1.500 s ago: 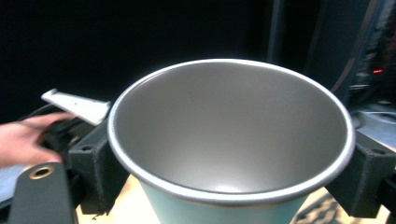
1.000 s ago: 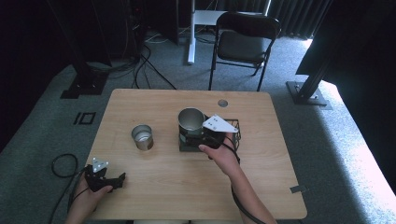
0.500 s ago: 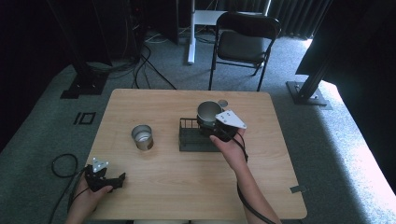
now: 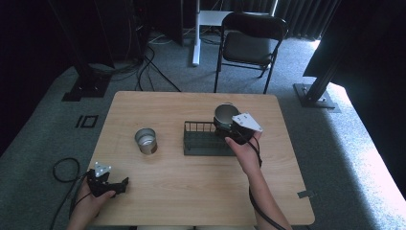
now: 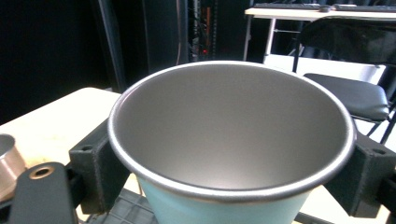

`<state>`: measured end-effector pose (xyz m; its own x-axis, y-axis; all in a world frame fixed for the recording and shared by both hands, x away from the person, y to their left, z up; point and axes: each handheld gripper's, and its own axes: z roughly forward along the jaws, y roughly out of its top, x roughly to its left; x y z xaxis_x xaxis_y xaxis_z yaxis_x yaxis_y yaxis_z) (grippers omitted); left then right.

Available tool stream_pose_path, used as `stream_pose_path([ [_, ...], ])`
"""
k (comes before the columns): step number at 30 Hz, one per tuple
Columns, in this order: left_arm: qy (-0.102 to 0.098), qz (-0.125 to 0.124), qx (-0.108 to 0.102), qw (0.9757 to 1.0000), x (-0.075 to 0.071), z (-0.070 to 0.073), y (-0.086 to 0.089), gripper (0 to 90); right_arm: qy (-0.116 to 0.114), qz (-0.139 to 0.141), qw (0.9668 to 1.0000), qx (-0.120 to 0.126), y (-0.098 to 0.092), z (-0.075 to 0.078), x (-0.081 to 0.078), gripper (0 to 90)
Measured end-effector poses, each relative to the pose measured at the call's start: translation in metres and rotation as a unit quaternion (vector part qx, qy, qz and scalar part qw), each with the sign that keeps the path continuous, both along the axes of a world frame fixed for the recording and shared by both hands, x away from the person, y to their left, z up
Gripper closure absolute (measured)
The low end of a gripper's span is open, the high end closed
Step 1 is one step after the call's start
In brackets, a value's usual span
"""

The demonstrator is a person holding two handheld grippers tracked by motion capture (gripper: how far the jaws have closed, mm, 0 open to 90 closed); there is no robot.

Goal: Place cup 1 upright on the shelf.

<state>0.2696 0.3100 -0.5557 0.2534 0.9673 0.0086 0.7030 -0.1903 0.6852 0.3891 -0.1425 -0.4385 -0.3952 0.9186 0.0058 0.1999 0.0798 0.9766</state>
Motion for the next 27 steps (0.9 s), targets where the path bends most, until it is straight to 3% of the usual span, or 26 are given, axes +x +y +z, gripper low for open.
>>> stream_pose_path([
  [7,0.0,0.0,0.0,1.0,0.0,0.0,0.0,0.8,0.013,-0.014,0.9998,0.002,-0.013,-0.006,0.001,12.9],
  [27,0.0,0.0,-0.001,1.0,0.0,0.0,0.0,0.8,0.037,-0.032,0.9988,0.002,-0.025,-0.031,0.006,12.9],
])
